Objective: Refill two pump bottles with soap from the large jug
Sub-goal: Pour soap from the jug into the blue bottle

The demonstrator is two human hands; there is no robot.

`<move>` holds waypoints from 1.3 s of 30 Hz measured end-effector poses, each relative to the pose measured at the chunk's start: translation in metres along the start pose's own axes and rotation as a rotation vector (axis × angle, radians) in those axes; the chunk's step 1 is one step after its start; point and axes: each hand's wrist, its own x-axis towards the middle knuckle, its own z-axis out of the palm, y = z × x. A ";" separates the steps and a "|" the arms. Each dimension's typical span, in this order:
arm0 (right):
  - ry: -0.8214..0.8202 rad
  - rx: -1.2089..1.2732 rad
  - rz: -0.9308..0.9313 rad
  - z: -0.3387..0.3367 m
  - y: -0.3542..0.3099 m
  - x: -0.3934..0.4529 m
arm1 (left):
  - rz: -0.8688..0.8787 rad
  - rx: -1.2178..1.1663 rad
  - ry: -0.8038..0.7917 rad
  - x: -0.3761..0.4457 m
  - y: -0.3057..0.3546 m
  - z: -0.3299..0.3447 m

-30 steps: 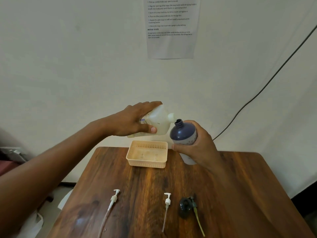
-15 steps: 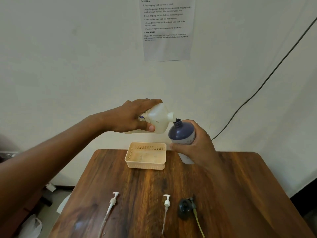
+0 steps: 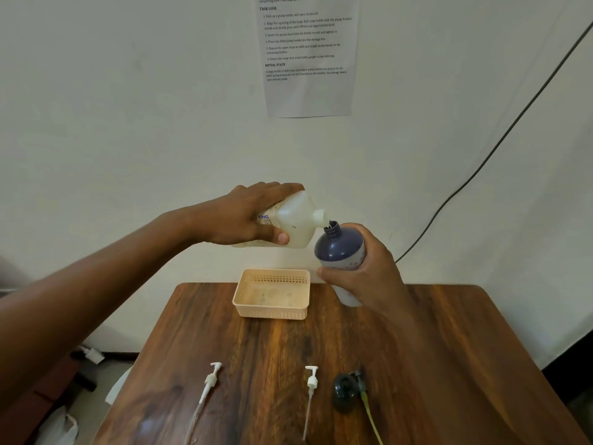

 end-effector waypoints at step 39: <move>0.048 -0.008 0.017 -0.003 -0.008 0.000 | 0.087 0.061 0.020 0.014 -0.003 -0.012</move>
